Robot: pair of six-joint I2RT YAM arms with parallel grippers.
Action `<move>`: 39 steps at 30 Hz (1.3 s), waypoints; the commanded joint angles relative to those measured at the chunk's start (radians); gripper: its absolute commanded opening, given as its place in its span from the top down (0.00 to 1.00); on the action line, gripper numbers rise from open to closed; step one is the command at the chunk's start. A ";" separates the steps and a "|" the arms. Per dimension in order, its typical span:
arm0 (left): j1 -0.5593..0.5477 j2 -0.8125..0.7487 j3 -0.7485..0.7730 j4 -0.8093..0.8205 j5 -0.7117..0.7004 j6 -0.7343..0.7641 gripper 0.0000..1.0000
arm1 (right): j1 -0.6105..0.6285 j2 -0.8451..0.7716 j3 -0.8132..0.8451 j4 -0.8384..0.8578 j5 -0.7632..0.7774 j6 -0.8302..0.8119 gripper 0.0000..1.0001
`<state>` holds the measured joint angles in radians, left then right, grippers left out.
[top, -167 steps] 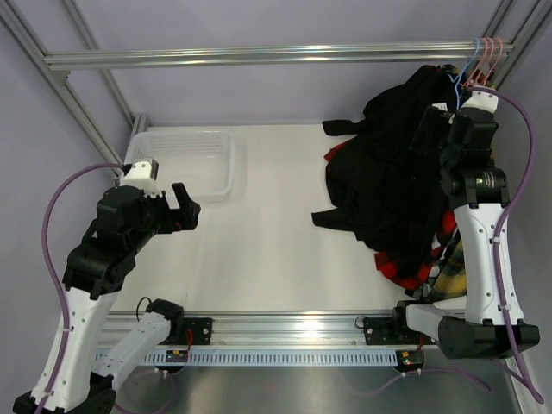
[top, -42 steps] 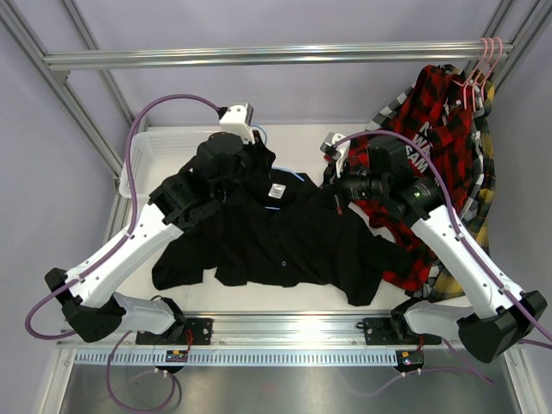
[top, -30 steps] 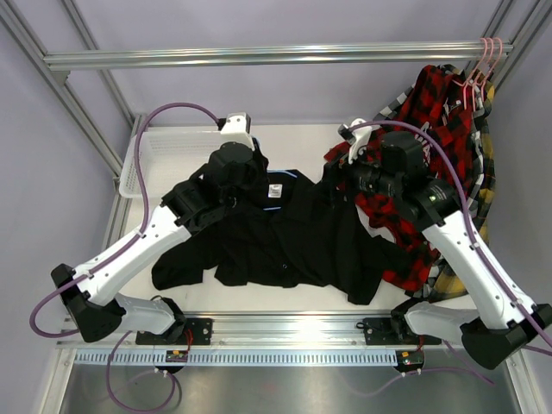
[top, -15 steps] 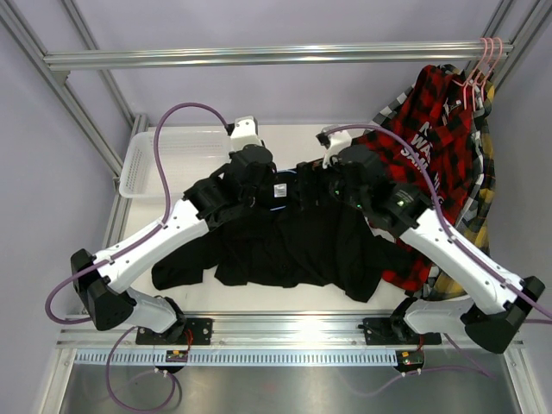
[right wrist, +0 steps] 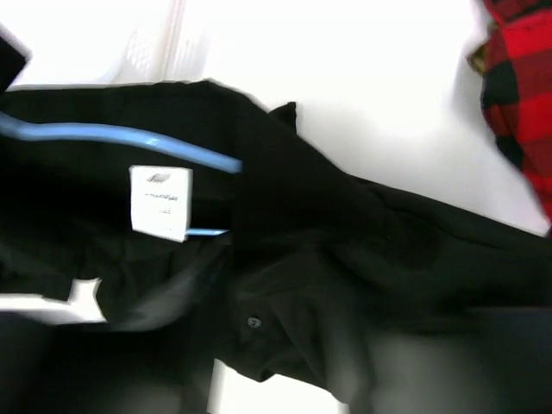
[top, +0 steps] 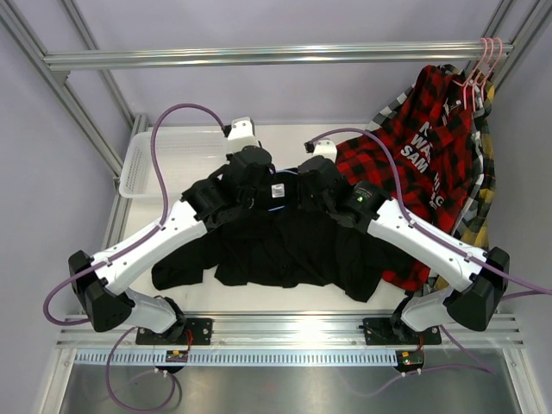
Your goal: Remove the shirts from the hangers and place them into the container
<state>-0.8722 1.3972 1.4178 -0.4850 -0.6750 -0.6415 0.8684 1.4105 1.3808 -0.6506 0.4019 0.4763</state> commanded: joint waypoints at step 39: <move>0.010 -0.400 -0.304 -0.015 0.203 0.247 1.00 | -0.359 -0.165 0.188 -0.242 -0.356 -0.188 1.00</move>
<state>-0.8719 0.9802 1.1084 -0.5007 -0.4904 -0.4397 0.5274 1.2358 1.4937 -0.8696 0.0834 0.3252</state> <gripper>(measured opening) 0.172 0.015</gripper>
